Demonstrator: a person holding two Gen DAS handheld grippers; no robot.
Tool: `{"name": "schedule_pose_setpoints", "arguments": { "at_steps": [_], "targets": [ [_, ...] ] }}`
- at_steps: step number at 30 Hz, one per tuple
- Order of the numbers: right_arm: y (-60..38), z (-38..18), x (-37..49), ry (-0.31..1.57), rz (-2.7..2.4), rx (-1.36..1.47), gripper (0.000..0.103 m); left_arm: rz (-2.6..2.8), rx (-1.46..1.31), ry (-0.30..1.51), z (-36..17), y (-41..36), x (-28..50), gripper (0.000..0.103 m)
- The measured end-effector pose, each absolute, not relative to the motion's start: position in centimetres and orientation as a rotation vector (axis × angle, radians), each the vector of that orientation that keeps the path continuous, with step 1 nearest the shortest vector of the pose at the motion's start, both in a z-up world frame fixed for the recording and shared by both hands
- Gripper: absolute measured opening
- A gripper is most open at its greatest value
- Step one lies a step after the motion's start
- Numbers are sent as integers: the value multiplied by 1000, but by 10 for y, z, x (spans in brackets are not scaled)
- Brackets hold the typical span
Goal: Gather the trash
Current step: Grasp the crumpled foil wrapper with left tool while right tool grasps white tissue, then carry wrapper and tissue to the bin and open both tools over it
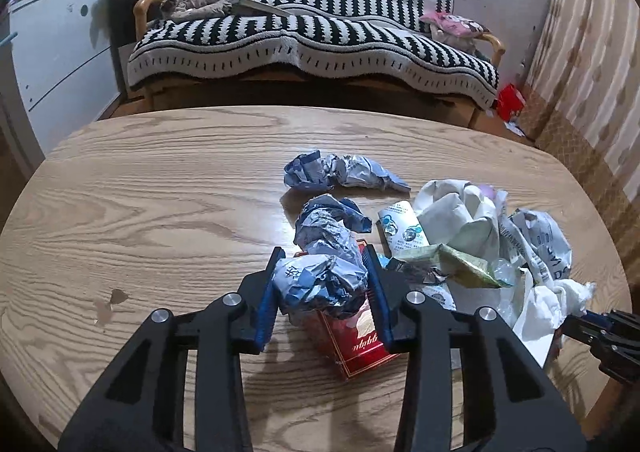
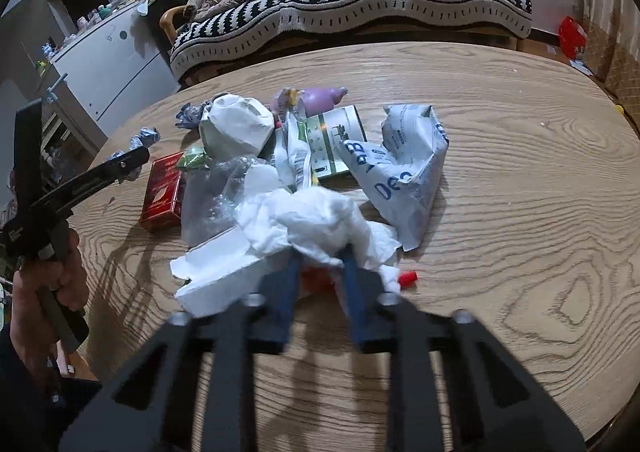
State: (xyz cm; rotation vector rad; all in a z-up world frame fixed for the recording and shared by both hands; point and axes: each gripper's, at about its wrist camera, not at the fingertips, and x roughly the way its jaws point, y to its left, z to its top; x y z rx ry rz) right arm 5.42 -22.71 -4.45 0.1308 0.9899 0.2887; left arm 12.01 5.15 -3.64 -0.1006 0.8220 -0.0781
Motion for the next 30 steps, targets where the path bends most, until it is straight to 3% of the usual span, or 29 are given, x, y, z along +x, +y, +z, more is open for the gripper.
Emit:
{"name": "schedule_pose_setpoints", "arguments": {
  "at_steps": [5, 17, 30],
  "targets": [
    [-236, -28, 46, 912, 282, 150, 7, -66, -81, 807, -30, 49, 115, 38],
    [-318, 10, 14, 787, 294, 359, 7, -145, -71, 772, -5, 4, 95, 38],
    [-473, 12, -65, 730, -7, 399, 7, -486, 59, 778, 10, -184, 46, 38]
  ]
}}
